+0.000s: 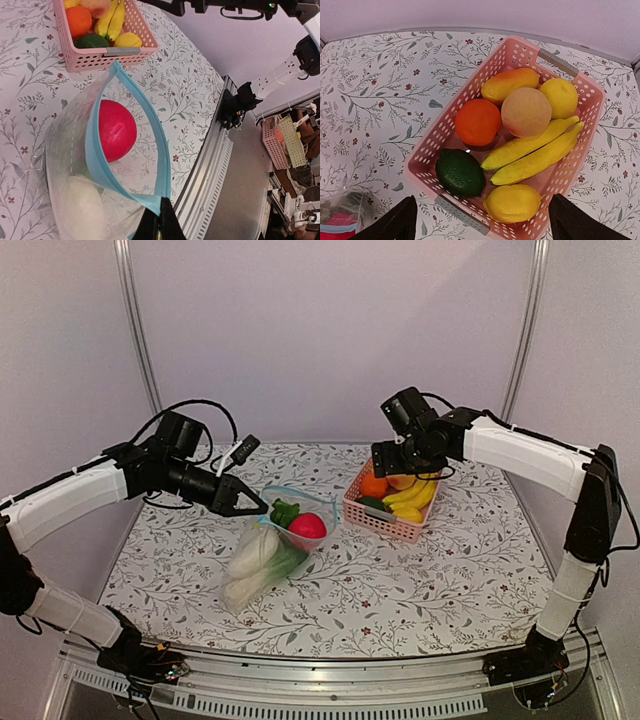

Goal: Place the food in the zip-top bag and seal the zipper
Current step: Pick up the fake fruit from the bin.

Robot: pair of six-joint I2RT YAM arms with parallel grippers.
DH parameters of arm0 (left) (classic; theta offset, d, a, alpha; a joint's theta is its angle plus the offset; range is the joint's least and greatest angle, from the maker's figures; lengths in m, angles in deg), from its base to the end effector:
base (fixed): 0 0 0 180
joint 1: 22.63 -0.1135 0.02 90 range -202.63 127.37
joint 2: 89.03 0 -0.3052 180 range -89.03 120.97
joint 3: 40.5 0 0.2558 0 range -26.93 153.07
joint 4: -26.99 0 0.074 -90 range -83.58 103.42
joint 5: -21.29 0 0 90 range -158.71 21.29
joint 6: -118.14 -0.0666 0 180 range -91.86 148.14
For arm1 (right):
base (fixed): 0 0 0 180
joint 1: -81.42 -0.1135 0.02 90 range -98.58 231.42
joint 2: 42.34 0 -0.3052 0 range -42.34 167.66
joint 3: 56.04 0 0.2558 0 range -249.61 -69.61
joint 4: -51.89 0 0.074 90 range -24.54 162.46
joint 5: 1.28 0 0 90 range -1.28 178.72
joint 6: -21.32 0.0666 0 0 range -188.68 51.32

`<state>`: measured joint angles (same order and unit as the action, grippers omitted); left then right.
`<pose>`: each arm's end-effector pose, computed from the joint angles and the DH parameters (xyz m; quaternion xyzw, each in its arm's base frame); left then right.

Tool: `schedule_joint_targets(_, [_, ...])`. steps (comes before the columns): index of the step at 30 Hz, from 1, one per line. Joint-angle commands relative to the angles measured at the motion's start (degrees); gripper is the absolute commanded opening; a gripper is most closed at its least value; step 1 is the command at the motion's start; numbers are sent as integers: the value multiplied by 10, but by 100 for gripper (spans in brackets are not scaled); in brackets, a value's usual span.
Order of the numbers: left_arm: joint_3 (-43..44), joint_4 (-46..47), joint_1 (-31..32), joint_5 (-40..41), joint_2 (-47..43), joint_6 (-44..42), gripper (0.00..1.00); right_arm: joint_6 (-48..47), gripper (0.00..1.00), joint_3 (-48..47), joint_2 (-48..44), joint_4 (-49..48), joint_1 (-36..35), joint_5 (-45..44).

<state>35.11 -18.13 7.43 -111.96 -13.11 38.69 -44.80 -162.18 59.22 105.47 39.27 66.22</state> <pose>0.2260 -0.1835 0.3209 0.2835 0.8241 -0.4421 0.2123 0.3322 0.2664 0.3306 -0.0784 0.9179 0.0339 0.3876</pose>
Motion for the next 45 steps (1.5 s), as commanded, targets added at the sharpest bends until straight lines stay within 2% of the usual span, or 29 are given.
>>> schedule_joint_targets(1, [-5,12,-12,-4,-4,-3,0,16,90,-10,44,17,34,-15])
schedule_joint_targets(16, [-6,14,-28,-1,-11,1,0,92,91,-64,162,-31,83,-20])
schedule_joint_targets(24, [-8,16,-32,-2,-12,3,0,121,89,-117,221,-25,92,-56])
schedule_joint_targets(35, [-7,18,-36,-12,-8,4,0,146,87,-165,287,-24,109,-39])
schedule_joint_targets(45, [-7,22,-40,-20,-7,8,0,162,79,-168,309,-29,120,-43])
